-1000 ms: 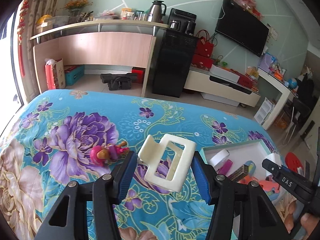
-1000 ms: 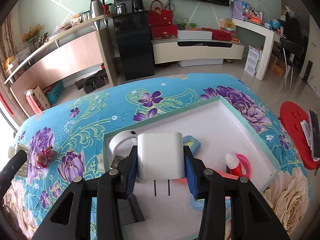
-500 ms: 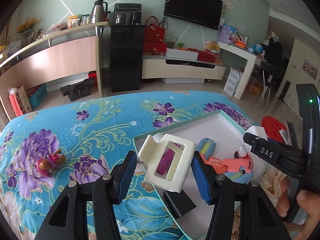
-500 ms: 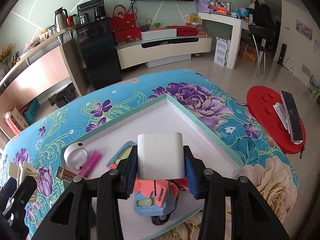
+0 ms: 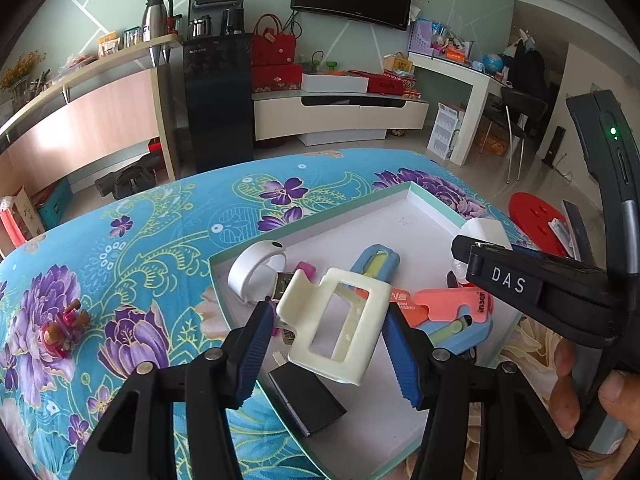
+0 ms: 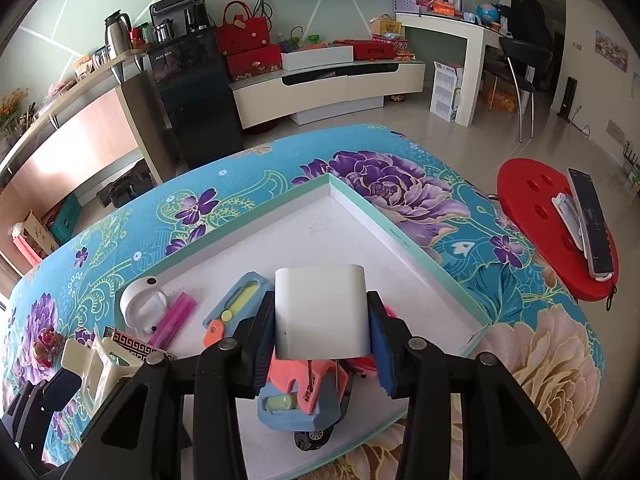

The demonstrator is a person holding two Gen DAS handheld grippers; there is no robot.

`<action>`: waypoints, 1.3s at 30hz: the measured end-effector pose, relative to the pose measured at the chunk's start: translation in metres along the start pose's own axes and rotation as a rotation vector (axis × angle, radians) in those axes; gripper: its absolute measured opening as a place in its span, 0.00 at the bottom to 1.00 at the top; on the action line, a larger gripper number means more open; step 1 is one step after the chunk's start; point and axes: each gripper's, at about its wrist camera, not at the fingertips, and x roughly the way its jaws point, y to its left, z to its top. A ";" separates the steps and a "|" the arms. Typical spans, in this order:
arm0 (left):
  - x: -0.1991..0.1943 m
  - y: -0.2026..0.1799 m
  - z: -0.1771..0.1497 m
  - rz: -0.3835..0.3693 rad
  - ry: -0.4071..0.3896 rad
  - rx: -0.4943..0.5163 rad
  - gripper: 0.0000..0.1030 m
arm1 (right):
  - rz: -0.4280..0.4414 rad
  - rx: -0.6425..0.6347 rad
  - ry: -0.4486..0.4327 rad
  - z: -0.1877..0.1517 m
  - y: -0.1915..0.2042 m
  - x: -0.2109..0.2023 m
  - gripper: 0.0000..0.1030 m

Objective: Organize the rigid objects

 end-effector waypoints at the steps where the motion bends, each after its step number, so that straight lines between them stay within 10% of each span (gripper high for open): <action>1: 0.002 -0.001 -0.001 0.003 0.004 0.003 0.58 | 0.001 -0.004 0.004 0.000 0.001 0.001 0.43; 39: -0.001 0.010 0.001 0.024 0.015 -0.027 0.75 | -0.011 -0.050 0.031 -0.001 0.012 0.005 0.58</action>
